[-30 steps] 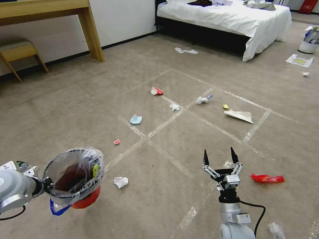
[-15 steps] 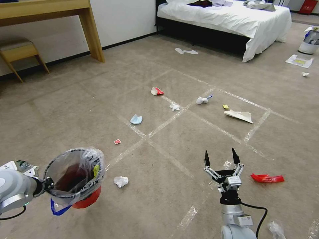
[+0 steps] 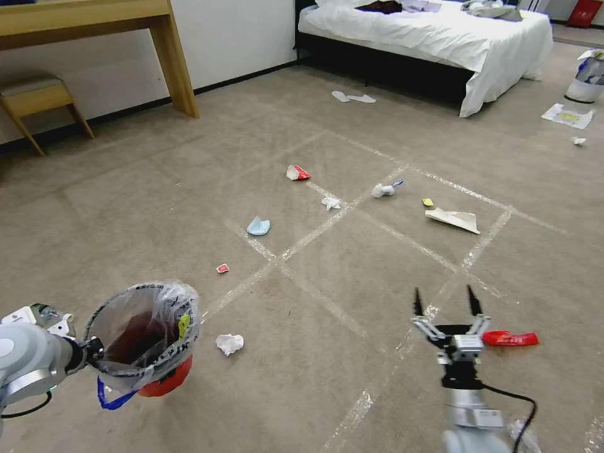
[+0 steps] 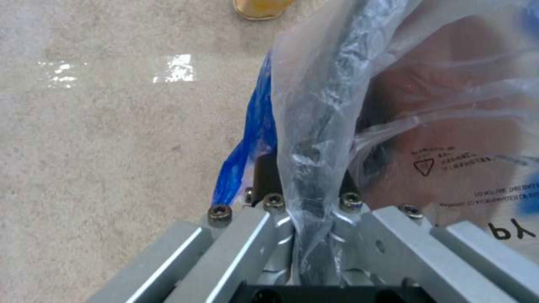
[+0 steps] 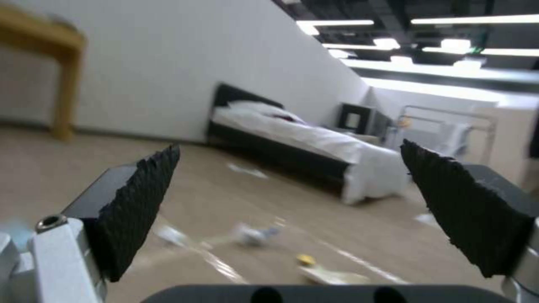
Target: Pick up the trash bin and place the garbage on the floor into it.
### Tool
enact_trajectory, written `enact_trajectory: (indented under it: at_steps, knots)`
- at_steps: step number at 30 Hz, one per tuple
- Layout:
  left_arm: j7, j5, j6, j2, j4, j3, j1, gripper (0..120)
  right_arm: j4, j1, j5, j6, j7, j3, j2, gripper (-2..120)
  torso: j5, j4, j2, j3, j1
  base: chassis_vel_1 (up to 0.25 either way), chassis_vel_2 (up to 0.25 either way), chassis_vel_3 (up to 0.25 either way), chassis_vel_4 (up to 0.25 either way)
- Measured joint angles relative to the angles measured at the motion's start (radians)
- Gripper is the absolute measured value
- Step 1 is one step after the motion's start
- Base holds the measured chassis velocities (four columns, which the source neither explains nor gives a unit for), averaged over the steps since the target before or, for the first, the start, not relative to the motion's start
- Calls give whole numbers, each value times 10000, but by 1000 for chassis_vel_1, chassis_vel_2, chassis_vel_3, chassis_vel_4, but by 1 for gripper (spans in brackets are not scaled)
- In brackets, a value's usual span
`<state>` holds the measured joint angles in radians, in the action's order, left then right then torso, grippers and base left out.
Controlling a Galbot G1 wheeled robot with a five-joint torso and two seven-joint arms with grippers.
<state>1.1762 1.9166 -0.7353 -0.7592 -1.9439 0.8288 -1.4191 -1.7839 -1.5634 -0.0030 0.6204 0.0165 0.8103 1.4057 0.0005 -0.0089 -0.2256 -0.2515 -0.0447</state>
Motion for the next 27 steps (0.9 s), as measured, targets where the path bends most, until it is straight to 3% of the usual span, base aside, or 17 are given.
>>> enact_trajectory:
  at_steps: [2,3,5,6,7,8,10,11,13,16,18,21,25,27]
  knots:
    - [-55,-7,-1,22,24,13,3,1,258,-76,100,-119,-145,317,-437,100,0,0,0,0,0,0,0,0,0]
    - [-131,-20,-2,69,57,27,11,1,775,-205,357,-303,-80,761,-1065,100,2,0,0,0,0,0,0,0,0]
    - [-267,-112,-2,128,113,31,16,1,1679,-512,1029,-500,870,1322,-2125,100,8,-4,0,0,0,0,0,0,0]
    - [-267,-112,-2,128,113,31,16,1,1679,-512,1029,-500,870,1322,-2125,100,8,-4,0,0,0,0,0,0,0]
    - [-362,-204,-2,145,144,22,22,1,2299,-733,1438,-514,1638,1625,-2935,100,5,0,-1,0,0,0,0,0,0]
    - [-362,-204,-2,145,144,22,22,1,2299,-733,1438,-514,1638,1625,-2935,100,5,0,-1,0,0,0,0,0,0]
    - [-510,-299,-3,158,217,-7,57,1,3477,-1015,1901,-134,2857,1997,-4019,100,-5,-1,-1,-1,0,0,0,0,0]
    - [-510,-299,-3,158,217,-7,57,1,3477,-1015,1901,-134,2857,1997,-4019,100,-5,-1,-1,-1,0,0,0,0,0]
    - [-686,-416,-4,192,333,-21,95,1,5009,-1248,2550,459,4403,2082,-4934,100,6,-2,-1,-1,0,0,0,0,0]
    - [-785,-517,-4,244,343,-32,43,1,5601,-1291,2724,673,5246,2148,-5262,100,5,-3,-1,-1,0,0,0,0,0]
    - [-938,-721,-4,308,349,-60,-41,1,6153,-1646,3550,829,6974,2284,-5897,100,7,0,-1,-1,0,0,0,0,0]
    - [-1014,-852,-4,270,353,-110,-50,1,6161,-2254,3781,678,7723,2584,-6445,100,-3,3,-1,0,0,0,0,0,0]
    - [-1061,-966,-5,211,342,-172,-34,1,6343,-2868,3098,539,7551,2887,-7075,100,0,-3,-1,0,0,0,0,0,0]
    - [-1180,-1105,-4,171,410,-224,18,1,7094,-3026,2432,474,7326,3162,-7823,100,-1,-4,-1,-1,0,0,0,0,0]
